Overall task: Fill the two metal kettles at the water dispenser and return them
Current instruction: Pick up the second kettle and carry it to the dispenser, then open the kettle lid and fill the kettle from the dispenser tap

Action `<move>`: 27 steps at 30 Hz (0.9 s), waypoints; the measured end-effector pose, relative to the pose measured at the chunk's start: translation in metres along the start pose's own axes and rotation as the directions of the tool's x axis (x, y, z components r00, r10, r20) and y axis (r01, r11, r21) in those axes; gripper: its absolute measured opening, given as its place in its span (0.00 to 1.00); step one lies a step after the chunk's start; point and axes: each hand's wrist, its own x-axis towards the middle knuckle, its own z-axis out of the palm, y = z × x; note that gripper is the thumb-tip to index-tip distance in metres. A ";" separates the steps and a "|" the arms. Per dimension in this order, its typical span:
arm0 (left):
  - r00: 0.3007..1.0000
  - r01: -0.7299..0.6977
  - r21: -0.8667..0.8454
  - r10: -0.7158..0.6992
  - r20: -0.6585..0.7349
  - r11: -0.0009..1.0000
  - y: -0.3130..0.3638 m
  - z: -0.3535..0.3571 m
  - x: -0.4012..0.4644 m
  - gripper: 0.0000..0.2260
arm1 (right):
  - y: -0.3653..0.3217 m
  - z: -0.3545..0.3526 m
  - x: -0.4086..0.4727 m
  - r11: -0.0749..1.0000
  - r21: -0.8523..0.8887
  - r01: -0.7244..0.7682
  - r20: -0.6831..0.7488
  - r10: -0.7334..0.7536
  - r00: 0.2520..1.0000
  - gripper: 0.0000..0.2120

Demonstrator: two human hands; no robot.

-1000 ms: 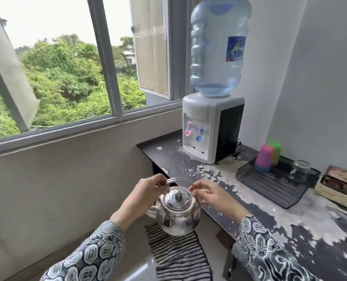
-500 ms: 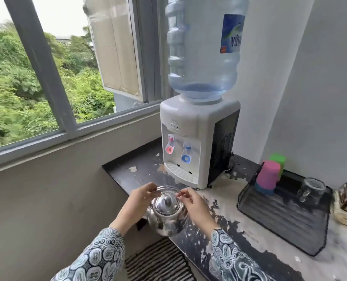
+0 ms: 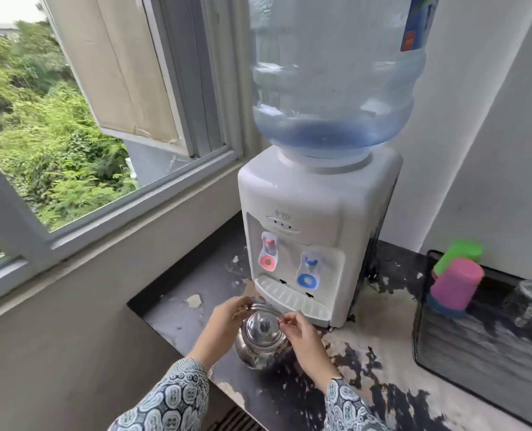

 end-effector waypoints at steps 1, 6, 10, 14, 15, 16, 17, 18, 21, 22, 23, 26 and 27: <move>1.000 -0.011 0.006 0.011 0.015 1.000 -0.005 0.000 0.008 0.06 | 0.001 0.002 0.006 1.000 0.014 -0.009 -0.005 0.009 1.000 0.01; 0.999 -0.040 -0.004 0.041 0.036 0.999 -0.017 0.003 0.031 0.08 | 0.005 0.005 0.023 0.997 0.075 -0.020 -0.044 0.023 0.999 0.05; 0.997 -0.060 -0.033 0.061 0.041 0.998 -0.025 0.004 0.041 0.07 | 0.010 0.003 0.031 0.999 0.029 -0.022 -0.020 0.023 1.000 0.04; 0.999 -0.018 -0.110 0.023 0.047 0.994 -0.036 0.002 0.041 0.12 | 0.006 0.001 0.038 0.985 -0.170 -0.012 0.084 0.027 0.996 0.13; 0.999 -0.008 -0.125 0.014 0.047 0.992 -0.040 0.002 0.039 0.14 | 0.004 0.004 0.041 0.978 -0.207 0.006 0.092 0.013 0.996 0.16; 0.999 0.005 -0.133 0.000 0.044 0.991 -0.043 0.003 0.038 0.15 | 0.003 0.007 0.043 0.972 -0.235 0.023 0.093 -0.001 0.996 0.18; 0.999 0.014 -0.136 -0.009 0.038 0.991 -0.044 0.003 0.037 0.16 | 0.001 0.011 0.045 0.964 -0.263 0.036 0.089 -0.013 0.996 0.21; 0.999 0.016 -0.138 -0.012 0.032 0.990 -0.045 0.004 0.035 0.17 | -0.001 0.015 0.046 0.954 -0.296 0.045 0.084 -0.021 0.996 0.23; 1.000 -0.007 -0.155 0.011 0.026 0.988 -0.045 0.004 0.030 0.23 | -0.001 0.023 0.047 0.929 -0.368 0.050 0.075 -0.024 0.997 0.27; 0.999 -0.025 -0.154 0.029 0.023 0.988 -0.047 0.005 0.028 0.25 | -0.001 0.023 0.047 0.924 -0.379 0.050 0.080 -0.021 0.997 0.28; 0.998 -0.052 -0.148 0.056 0.026 0.988 -0.050 0.006 0.026 0.26 | -0.001 0.022 0.047 0.920 -0.390 0.051 0.093 -0.016 0.996 0.29; 0.993 -0.104 -0.141 0.111 0.037 0.984 -0.060 0.010 0.018 0.26 | -0.003 0.016 0.048 0.899 -0.435 0.046 0.170 0.031 0.985 0.34; 0.992 -0.124 -0.113 0.128 0.023 0.986 -0.061 0.011 0.016 0.28 | -0.004 0.014 0.049 0.886 -0.462 0.045 0.198 0.053 0.979 0.36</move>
